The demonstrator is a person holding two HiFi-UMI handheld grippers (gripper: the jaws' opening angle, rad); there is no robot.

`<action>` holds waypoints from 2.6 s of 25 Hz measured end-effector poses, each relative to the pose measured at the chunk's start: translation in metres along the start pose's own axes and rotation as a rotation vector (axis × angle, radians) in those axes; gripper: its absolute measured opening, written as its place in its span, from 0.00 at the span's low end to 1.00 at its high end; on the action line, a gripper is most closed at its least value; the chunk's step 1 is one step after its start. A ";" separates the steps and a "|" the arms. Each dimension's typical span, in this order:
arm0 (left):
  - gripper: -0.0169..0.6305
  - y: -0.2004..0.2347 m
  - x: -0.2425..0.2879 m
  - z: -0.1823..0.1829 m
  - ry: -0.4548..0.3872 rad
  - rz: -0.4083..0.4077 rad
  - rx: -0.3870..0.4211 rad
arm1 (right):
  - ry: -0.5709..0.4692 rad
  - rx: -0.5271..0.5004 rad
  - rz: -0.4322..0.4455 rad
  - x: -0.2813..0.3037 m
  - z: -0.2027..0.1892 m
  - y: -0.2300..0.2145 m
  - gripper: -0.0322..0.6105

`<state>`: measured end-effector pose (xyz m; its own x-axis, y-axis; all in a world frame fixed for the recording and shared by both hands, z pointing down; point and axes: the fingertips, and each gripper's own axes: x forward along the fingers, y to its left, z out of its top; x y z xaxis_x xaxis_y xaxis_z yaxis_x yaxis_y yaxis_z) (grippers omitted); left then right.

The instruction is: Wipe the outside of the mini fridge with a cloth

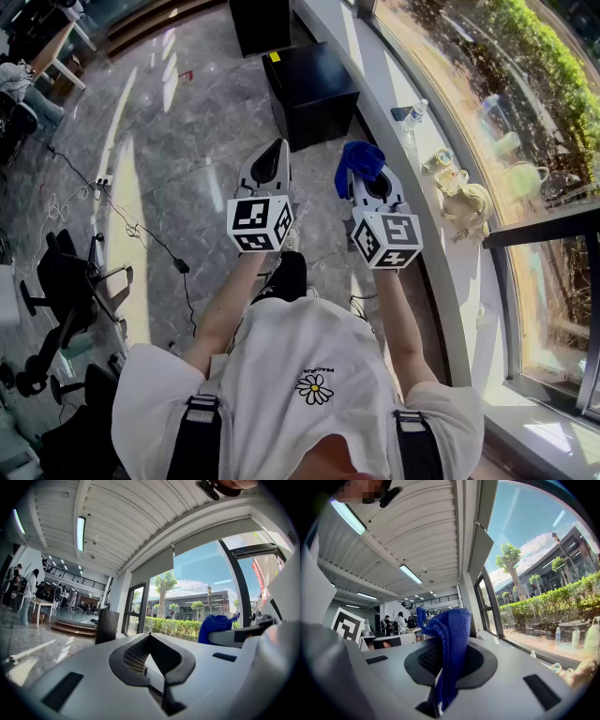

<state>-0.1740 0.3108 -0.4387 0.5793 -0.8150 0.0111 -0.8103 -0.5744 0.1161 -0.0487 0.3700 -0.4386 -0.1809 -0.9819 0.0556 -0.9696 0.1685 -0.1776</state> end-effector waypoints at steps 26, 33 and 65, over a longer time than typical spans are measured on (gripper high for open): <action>0.03 0.162 0.319 0.019 0.007 0.009 0.004 | 0.047 -0.014 0.046 0.349 0.032 -0.101 0.13; 0.03 0.174 0.339 0.028 -0.004 0.103 0.017 | 0.065 -0.028 0.096 0.376 0.044 -0.121 0.13; 0.03 0.272 0.407 -0.453 -0.065 0.093 0.060 | -0.059 -0.013 0.330 0.491 -0.426 -0.225 0.13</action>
<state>-0.1190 -0.1430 0.0478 0.4958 -0.8672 -0.0454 -0.8654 -0.4978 0.0576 0.0102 -0.1135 0.0468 -0.4764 -0.8772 -0.0594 -0.8622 0.4793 -0.1638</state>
